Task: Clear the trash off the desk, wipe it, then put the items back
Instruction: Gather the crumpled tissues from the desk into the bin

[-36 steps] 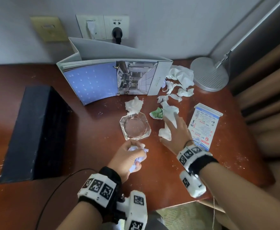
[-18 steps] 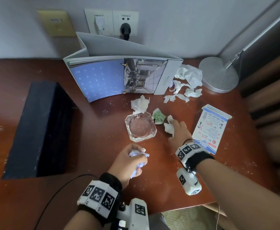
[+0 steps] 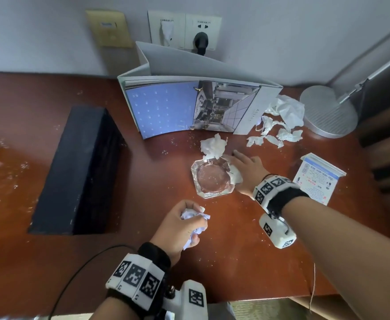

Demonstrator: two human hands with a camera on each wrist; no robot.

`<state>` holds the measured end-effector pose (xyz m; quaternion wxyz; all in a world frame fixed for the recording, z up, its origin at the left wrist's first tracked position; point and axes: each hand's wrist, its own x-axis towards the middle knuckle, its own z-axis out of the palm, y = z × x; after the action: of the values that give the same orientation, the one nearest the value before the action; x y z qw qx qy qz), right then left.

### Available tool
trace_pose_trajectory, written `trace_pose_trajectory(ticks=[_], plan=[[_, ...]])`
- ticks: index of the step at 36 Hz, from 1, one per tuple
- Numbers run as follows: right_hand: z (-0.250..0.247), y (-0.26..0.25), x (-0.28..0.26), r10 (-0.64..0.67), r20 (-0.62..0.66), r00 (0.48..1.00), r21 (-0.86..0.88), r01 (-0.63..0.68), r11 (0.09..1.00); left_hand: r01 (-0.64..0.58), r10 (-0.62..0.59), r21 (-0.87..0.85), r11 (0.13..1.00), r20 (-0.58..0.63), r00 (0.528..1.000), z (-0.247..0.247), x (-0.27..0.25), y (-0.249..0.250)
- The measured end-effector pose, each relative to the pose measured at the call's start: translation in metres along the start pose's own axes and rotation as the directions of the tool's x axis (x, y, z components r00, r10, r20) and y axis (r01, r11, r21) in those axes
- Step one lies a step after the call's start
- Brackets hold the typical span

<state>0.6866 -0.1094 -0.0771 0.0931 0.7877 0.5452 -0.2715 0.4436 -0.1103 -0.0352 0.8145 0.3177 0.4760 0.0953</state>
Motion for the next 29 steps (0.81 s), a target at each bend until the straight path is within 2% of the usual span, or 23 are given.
trace_pose_trajectory(ticks=[3,8,16,18,21,23,25,26,29], plan=[[0.001,0.007,0.003,-0.01,-0.024,1.0,0.01,0.011,1.0,-0.013,0.013,0.009,1.0,-0.008,1.0,-0.003,-0.001,0.001],[0.006,0.008,-0.005,0.088,-0.106,0.99,0.11,-0.077,0.991,-0.012,0.012,0.003,1.0,-0.017,1.0,-0.007,-0.001,0.002],[0.013,0.005,-0.012,0.196,-0.104,0.975,0.157,-0.179,0.971,-0.022,0.023,0.025,0.999,-0.032,0.999,-0.017,-0.005,0.002],[0.012,0.004,-0.017,0.236,-0.089,0.968,0.216,-0.212,0.953,-0.029,0.03,0.026,0.999,-0.04,0.999,-0.022,-0.008,0.003],[0.008,0.002,-0.03,0.336,-0.056,0.94,0.433,-0.28,0.857,-0.049,0.051,0.048,0.998,-0.048,0.998,-0.027,-0.014,0.01],[0.002,-0.005,-0.044,0.363,-0.028,0.932,0.616,-0.269,0.741,-0.062,0.066,0.064,0.996,-0.058,0.996,-0.028,-0.018,0.018],[-0.004,-0.018,-0.065,0.335,-0.001,0.942,0.791,-0.204,0.577,-0.079,0.084,0.071,0.994,-0.056,0.995,-0.027,-0.022,0.027],[-0.008,-0.025,-0.074,0.296,-0.014,0.955,0.838,-0.15,0.524,-0.1,0.103,0.071,0.993,-0.051,0.993,-0.027,-0.024,0.032],[-0.013,-0.045,-0.098,0.155,-0.043,0.987,0.89,-0.032,0.454,-0.166,0.17,0.067,0.984,-0.047,0.984,-0.029,-0.037,0.041]])
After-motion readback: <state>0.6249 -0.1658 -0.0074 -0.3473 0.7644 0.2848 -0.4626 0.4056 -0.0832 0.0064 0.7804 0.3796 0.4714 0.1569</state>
